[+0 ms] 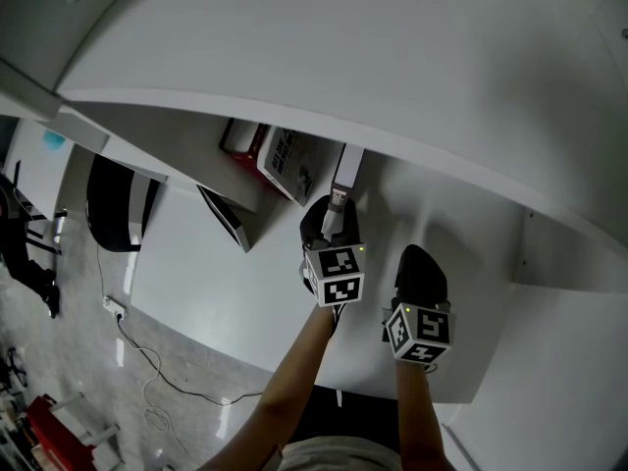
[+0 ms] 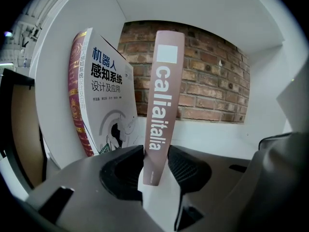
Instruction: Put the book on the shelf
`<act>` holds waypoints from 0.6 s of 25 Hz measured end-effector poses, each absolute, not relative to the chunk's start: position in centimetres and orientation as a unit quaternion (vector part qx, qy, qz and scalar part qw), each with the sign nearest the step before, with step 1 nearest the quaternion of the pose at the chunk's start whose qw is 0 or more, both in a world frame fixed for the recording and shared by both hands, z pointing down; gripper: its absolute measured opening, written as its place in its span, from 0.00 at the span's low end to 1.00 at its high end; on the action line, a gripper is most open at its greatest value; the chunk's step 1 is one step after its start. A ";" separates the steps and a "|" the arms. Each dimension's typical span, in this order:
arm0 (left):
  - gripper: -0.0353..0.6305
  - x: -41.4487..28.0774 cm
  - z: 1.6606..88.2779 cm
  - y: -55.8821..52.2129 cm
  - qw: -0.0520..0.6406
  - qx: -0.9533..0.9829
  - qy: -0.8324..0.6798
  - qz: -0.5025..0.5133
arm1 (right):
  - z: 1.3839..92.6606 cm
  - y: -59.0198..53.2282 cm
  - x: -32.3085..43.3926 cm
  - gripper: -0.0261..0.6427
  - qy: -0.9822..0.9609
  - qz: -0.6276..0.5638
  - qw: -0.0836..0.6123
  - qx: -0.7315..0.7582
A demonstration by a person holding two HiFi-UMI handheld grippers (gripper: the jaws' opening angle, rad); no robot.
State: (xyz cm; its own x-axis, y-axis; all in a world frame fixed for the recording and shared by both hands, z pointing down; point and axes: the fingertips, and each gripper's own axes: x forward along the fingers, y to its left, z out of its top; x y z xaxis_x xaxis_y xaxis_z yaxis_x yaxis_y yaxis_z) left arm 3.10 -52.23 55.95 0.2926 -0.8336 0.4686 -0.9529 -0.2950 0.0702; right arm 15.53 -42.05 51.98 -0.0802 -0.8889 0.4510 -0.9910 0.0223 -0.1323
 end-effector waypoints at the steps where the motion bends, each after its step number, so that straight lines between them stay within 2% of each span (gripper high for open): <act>1: 0.28 3.2 55.8 -52.3 0.172 0.787 -0.567 0.172 | 52.0 -42.1 15.5 0.06 -0.705 0.209 0.122 0.667; 15: 0.29 2.9 53.5 -51.0 0.170 0.799 -0.560 0.139 | 51.8 -41.6 15.0 0.06 -0.709 0.207 0.120 0.664</act>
